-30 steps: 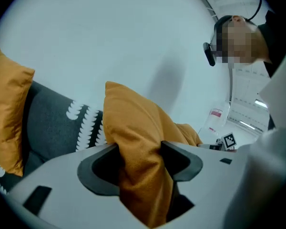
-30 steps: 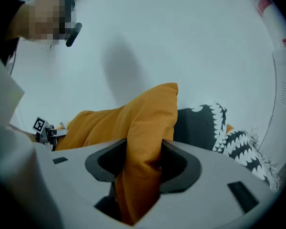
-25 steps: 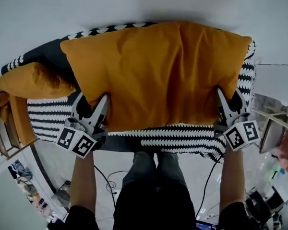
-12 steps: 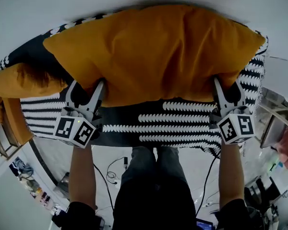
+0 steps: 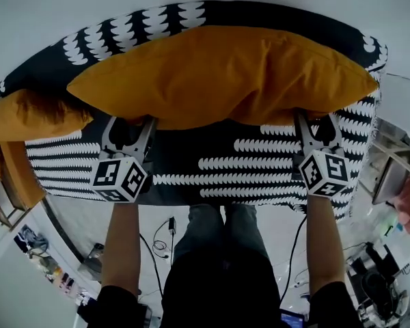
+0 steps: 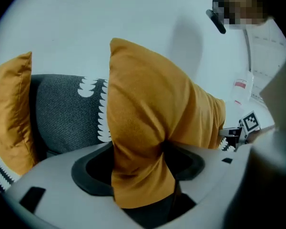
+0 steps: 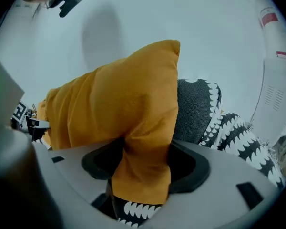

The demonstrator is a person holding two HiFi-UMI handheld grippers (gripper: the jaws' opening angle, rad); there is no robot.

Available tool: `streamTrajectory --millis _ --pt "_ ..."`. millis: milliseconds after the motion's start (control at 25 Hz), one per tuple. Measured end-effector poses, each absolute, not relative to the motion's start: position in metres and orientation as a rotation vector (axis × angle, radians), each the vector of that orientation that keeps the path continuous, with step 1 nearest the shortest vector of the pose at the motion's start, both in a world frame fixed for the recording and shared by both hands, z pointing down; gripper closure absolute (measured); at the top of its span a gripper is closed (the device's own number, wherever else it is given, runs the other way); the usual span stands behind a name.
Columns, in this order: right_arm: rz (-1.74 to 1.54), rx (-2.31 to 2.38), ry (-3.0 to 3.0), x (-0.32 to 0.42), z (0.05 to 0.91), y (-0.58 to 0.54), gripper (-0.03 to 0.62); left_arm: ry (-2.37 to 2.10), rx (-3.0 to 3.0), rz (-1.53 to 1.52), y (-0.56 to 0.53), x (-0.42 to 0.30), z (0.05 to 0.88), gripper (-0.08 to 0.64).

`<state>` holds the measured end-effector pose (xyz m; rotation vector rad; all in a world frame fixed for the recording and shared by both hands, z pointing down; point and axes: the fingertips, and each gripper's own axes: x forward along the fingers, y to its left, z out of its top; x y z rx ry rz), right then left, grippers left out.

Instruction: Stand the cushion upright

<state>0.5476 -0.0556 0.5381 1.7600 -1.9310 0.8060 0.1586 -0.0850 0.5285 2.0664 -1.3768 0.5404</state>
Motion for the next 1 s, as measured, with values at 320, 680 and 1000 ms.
streamTrajectory --millis 320,680,1000 --pt "0.669 1.815 -1.892 0.544 0.511 -0.028 0.264 -1.511 2.065 0.528 -0.063 0.137 0.502 0.232" --pt "0.592 1.792 -2.028 0.489 0.423 0.011 0.319 -1.478 2.151 0.458 -0.016 0.133 0.417 0.263" --pt "0.446 1.821 -2.199 0.460 0.312 0.022 0.376 -1.441 2.304 0.344 0.010 0.140 0.322 0.328"
